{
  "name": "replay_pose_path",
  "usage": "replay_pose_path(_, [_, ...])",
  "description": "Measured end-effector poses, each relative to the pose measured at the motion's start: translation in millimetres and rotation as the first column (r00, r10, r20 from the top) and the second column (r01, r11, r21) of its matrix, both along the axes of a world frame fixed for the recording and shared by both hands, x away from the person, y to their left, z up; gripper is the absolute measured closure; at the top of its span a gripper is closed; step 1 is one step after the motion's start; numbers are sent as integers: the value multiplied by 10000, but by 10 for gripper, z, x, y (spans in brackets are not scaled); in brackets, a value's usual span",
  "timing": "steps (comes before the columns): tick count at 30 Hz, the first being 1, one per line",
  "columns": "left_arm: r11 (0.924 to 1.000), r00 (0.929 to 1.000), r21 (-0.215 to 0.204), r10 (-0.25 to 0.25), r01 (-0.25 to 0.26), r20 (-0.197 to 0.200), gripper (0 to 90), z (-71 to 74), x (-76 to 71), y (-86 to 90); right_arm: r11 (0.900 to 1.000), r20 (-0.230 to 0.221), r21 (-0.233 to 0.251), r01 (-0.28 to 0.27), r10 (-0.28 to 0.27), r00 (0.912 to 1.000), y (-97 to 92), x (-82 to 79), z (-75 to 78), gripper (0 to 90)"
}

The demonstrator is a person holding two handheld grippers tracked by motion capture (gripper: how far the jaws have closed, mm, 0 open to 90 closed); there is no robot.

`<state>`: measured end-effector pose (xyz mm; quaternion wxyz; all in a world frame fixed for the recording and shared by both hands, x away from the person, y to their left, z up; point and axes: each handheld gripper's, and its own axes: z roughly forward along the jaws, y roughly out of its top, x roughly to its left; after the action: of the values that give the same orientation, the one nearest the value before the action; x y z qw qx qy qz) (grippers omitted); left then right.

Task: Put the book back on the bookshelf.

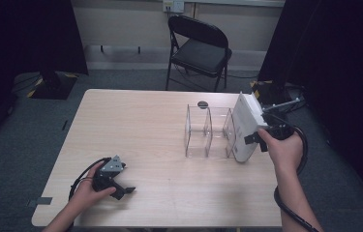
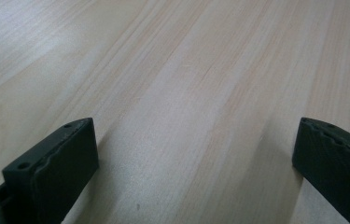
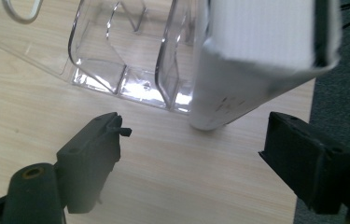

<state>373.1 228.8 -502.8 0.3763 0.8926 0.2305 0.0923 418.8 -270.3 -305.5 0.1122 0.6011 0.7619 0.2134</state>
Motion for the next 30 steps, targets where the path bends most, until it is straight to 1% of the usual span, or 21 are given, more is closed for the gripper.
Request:
replay_pose_path(1, [10000,10000,-4,1,-1,-2,0,0,0,0,10000,-86,55,-28,28,10000,5,-17,-17,167])
replay_pose_path(2, [10000,10000,-1,4,-4,1,0,0,0,0,9998,-102,112,-188,189,9998,16,-45,-52,161])
replay_pose_path(5, [10000,10000,1,3,-3,2,0,0,0,0,9994,-85,165,-303,304,9995,26,-71,-91,155])
replay_pose_path(7, [10000,10000,0,1,-1,-2,0,0,0,0,9996,-89,115,-272,273,9996,35,-82,-106,153])
replay_pose_path(9, [10000,10000,-4,3,-3,7,0,-1,0,0,9994,-59,166,-312,313,9995,51,-98,-135,153])
replay_pose_path(10, [10000,10000,-1,5,-5,7,0,-1,0,0,9985,1,312,-451,451,9990,76,-113,-172,153])
replay_pose_path(11, [10000,10000,-1,5,-5,7,0,-1,0,0,9985,1,312,-451,451,9990,76,-113,-172,153])
replay_pose_path(12, [10000,10000,-3,6,-6,6,0,-1,0,0,9975,-10,359,-607,608,9982,108,-128,-215,151])
replay_pose_path(13, [10000,10000,-3,6,-6,6,0,-1,0,0,9975,-10,359,-607,608,9982,108,-128,-215,151])
replay_pose_path(16, [10000,10000,-2,2,-2,8,0,-1,0,0,9961,-61,396,-790,793,9968,162,-149,-281,148])
replay_pose_path(19, [10000,10000,-20,16,-16,-11,0,-2,-1,-1,9939,-111,506,-983,989,9950,219,-159,-376,147])
replay_pose_path(20, [10000,10000,-18,13,-13,-12,0,-2,-1,-1,9924,-27,543,-1104,1107,9939,229,-158,-401,147])
replay_pose_path(22, [10000,10000,-19,9,-9,-41,0,-2,-2,-1,9908,-135,630,-1198,1208,9926,286,-166,-467,147])
replay_pose_path(23, [10000,10000,-19,9,-9,-41,0,-2,-2,-1,9908,-135,630,-1198,1208,9926,286,-166,-467,147])
replay_pose_path(24, [10000,10000,-18,9,-9,-36,0,-2,-2,-1,9887,-72,655,-1352,1359,9907,304,-168,-488,146])
replay_pose_path(26, [10000,10000,-12,13,-13,-27,0,-2,-2,-1,9874,-123,547,-1483,1492,9887,365,-174,-547,145])
replay_pose_path(27, [10000,10000,-12,13,-13,-27,0,-2,-2,-1,9874,-123,547,-1483,1492,9887,365,-174,-547,145])
replay_pose_path(28, [10000,10000,-15,6,-6,-37,0,-2,-2,-1,9852,-115,639,-1592,1602,9870,391,-179,-587,144])
replay_pose_path(30, [10000,10000,-14,14,-14,-31,0,-2,-2,-1,9845,-114,666,-1625,1636,9865,404,-179,-609,144])
